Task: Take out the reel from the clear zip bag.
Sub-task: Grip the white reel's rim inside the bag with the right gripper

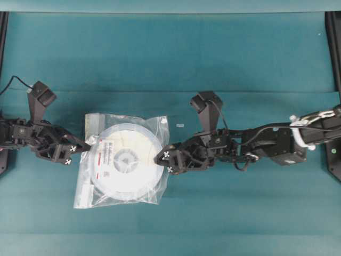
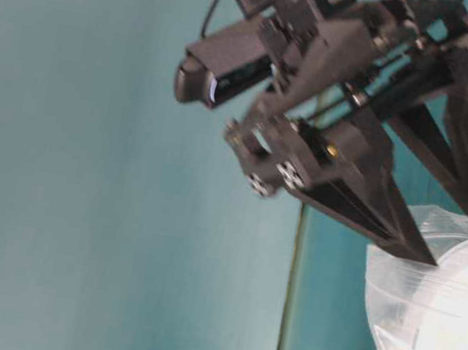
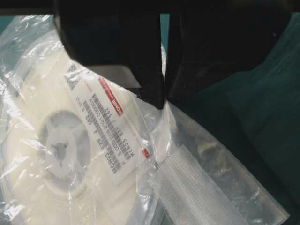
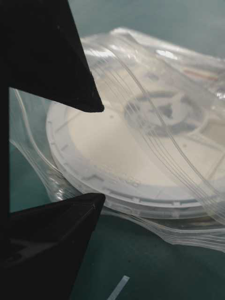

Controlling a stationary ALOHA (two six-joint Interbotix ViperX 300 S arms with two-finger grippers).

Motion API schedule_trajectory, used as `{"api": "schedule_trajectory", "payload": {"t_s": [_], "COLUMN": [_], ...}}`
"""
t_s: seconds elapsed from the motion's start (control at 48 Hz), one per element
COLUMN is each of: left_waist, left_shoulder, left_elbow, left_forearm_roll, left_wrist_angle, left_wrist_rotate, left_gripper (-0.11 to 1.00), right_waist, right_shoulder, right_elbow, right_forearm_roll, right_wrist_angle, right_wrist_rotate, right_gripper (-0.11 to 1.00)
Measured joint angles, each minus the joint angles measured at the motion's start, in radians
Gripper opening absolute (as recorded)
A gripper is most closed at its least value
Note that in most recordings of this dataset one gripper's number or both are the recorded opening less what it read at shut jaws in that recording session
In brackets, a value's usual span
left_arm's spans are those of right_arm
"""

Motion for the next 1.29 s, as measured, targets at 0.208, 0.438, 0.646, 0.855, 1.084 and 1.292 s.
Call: {"api": "schedule_trajectory", "payload": {"t_s": [0.208,0.438,0.646,0.855,1.084,1.292], "left_waist": [0.000,0.002,0.002,0.002,0.002,0.002], "left_shoulder": [0.002,0.000,0.002,0.002,0.002,0.000], "left_elbow": [0.000,-0.002,-0.008,-0.009,-0.011,-0.011], "left_forearm_roll": [0.000,0.000,0.000,0.000,0.000,0.000], "left_wrist_angle": [0.002,0.011,0.034,0.035,0.035,0.035], "left_wrist_rotate": [0.000,0.000,0.000,0.000,0.000,0.000], "left_gripper": [0.01,0.01,0.01,0.01,0.01,0.01], "right_waist": [0.000,-0.012,-0.014,-0.015,-0.023,-0.052], "right_shoulder": [0.025,0.043,0.055,0.058,0.066,0.066], "right_elbow": [-0.015,-0.041,-0.069,-0.071,-0.078,-0.075], "right_forearm_roll": [0.000,0.000,0.000,-0.002,-0.002,-0.002], "right_wrist_angle": [0.011,0.012,0.052,0.061,0.075,0.109], "right_wrist_rotate": [0.000,-0.002,-0.002,-0.002,-0.002,0.000], "right_gripper": [0.87,0.86,0.78,0.65,0.53,0.10]}}
